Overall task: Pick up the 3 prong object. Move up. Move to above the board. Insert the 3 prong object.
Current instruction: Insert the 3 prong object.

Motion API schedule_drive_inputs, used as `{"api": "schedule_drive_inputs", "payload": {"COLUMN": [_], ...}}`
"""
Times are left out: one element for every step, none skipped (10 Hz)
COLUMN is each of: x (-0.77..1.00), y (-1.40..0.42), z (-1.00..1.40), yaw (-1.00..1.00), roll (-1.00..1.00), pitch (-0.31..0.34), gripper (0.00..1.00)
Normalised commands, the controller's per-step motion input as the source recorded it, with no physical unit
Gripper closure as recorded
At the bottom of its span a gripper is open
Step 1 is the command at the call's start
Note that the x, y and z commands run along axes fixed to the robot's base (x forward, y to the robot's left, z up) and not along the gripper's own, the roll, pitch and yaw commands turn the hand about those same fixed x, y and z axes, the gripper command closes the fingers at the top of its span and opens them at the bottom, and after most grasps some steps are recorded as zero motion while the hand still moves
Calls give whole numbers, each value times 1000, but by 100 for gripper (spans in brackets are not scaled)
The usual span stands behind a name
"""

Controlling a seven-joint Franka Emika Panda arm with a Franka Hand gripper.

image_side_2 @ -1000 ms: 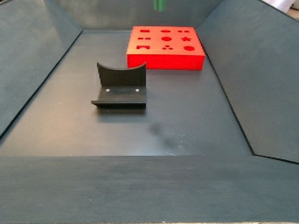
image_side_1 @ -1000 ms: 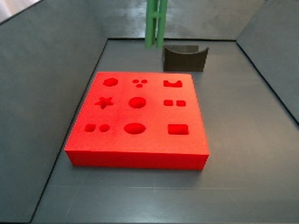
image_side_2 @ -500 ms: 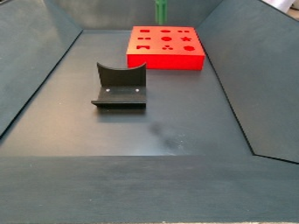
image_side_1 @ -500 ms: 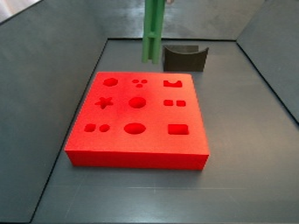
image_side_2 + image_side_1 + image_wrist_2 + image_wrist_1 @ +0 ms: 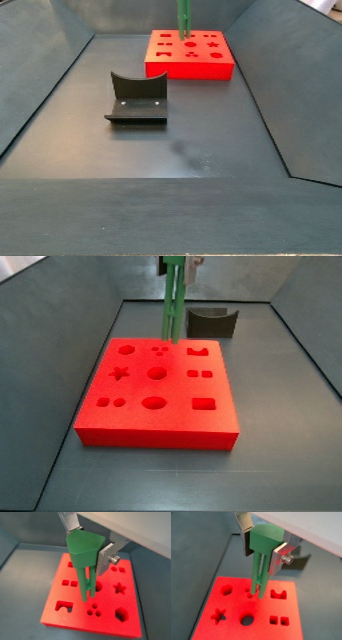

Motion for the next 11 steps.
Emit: {"api": "schedule_drive_inputs", "payload": {"x": [0, 0, 0, 0, 0, -103, -163, -100, -26, -11, 63], "y": [140, 131, 0, 0, 0, 0, 57, 363, 346, 509, 137], "z": [0, -17, -143, -169, -154, -131, -137, 0, -14, -34, -23], "yaw": [-69, 0, -1000, -1000, -1000, -960, -883, -489, -191, -174, -169], "roll": [-127, -17, 0, 0, 0, 10, 6, -9, -11, -49, 0], "pitch": [0, 0, 0, 0, 0, 0, 0, 0, 0, 0, 0], "gripper": [100, 100, 100, 100, 100, 100, 100, 100, 100, 100, 100]}}
